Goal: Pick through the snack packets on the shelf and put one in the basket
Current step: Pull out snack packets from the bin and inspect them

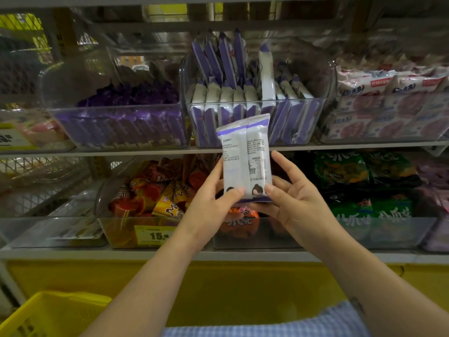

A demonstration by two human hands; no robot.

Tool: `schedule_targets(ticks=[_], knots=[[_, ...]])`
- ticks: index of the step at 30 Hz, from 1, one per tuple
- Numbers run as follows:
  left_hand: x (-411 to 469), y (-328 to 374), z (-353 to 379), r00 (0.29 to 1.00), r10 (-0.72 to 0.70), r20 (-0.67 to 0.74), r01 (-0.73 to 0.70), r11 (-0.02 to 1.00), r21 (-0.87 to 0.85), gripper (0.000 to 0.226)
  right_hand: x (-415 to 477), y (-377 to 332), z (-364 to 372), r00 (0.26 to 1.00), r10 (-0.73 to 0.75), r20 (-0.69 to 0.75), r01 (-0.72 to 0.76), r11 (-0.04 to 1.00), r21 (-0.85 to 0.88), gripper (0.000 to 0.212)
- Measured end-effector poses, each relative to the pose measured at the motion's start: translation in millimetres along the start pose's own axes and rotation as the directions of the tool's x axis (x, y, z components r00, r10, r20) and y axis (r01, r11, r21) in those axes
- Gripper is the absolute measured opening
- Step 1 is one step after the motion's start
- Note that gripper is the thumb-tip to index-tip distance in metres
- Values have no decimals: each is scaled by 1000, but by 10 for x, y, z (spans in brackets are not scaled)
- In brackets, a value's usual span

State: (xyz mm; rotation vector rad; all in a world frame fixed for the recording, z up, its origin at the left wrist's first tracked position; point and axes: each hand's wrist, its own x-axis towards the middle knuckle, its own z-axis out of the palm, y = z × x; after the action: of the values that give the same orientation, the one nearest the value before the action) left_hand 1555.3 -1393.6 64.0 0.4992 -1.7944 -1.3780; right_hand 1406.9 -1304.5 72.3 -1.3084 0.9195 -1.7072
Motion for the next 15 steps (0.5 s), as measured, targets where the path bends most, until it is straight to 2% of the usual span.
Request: schedule_targets(ticks=[2, 4, 5, 7, 8, 10, 11, 13, 15], knots=[[-8, 79, 18, 999, 51, 5, -50, 999, -6, 65, -11, -104, 29, 999, -28, -20, 26, 996, -86, 55], [-17, 202, -7, 995, 80, -56, -81, 996, -23, 62, -34, -233, 31, 994, -111, -23, 95, 931, -352, 62], [-19, 269, -26, 992, 94, -84, -94, 996, -2, 59, -48, -311, 15, 988, -157, -2, 131, 834, -536, 68], [-21, 414, -52, 985, 141, -98, -129, 984, 123, 55, -66, -479, -24, 975, -185, 122, 205, 537, -818, 75], [-21, 497, -46, 980, 180, -88, -160, 968, 195, 53, -62, -557, -29, 968, -144, 206, 249, 438, -864, 77], [-20, 669, -3, 960, 271, -66, -238, 920, 313, 49, -35, -670, 1, 953, -48, 300, 296, 365, -883, 86], [-11, 754, 29, 946, 319, -61, -276, 889, 365, 47, -14, -715, 30, 949, -57, 310, 310, 343, -887, 90], [16, 917, 100, 919, 392, -38, -337, 833, 440, 47, 41, -820, 90, 936, -181, 303, 347, 307, -886, 90], [59, 1081, 159, 908, 419, 25, -380, 795, 474, 46, 98, -946, 118, 902, -298, 312, 395, 276, -876, 81]])
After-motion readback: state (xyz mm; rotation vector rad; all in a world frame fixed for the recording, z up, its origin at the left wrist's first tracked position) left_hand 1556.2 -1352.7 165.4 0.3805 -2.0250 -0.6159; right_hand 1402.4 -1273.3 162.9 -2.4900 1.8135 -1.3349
